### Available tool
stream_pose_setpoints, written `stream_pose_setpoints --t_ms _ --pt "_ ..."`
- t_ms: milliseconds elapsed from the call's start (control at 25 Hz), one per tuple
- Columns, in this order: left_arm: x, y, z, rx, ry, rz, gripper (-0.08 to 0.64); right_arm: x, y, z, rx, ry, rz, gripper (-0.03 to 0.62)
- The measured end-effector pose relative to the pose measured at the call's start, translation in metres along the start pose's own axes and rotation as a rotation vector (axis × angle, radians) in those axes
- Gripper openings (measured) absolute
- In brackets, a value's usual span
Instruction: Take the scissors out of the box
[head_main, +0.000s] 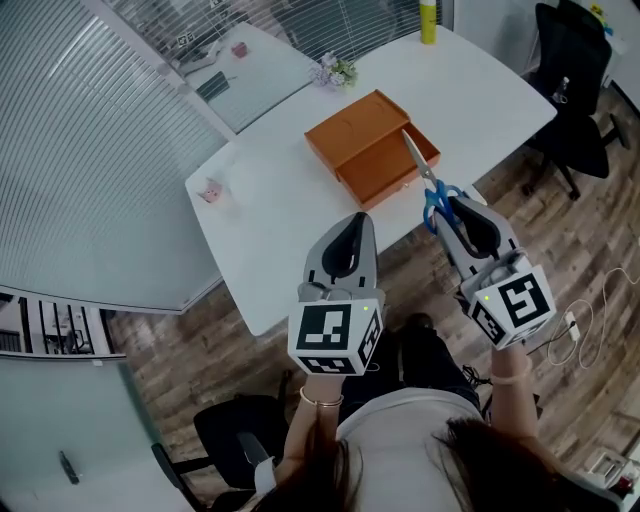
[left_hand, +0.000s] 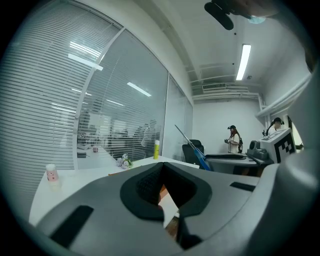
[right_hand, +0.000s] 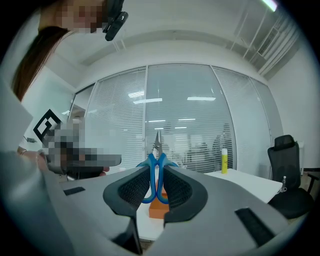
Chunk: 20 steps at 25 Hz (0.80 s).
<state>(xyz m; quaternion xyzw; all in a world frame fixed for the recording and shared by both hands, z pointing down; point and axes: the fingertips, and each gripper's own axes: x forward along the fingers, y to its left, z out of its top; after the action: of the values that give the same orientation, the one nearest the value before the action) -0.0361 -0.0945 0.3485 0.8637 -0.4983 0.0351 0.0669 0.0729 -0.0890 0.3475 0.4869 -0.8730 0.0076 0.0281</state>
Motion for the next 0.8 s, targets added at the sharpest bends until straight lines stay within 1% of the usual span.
stream_pose_setpoints --t_ms 200,280,520,720,800 --pt "-0.002 -0.002 0.014 0.024 -0.035 0.004 0.017 -0.001 0.005 0.012 -0.017 -0.034 0.01 0.112" --pt "-0.005 -0.002 0.019 0.021 -0.044 0.001 0.017 -0.002 0.007 0.018 -0.022 -0.042 0.009 0.112" --pt "-0.009 -0.015 0.036 0.046 -0.074 -0.034 0.017 -0.007 0.005 0.044 -0.062 -0.083 -0.002 0.112" --pt "-0.012 -0.019 0.049 0.095 -0.102 -0.074 0.017 -0.013 0.007 0.067 -0.1 -0.133 -0.013 0.112" --pt "-0.013 -0.018 0.049 0.092 -0.103 -0.078 0.017 -0.016 0.009 0.07 -0.108 -0.142 -0.024 0.112"
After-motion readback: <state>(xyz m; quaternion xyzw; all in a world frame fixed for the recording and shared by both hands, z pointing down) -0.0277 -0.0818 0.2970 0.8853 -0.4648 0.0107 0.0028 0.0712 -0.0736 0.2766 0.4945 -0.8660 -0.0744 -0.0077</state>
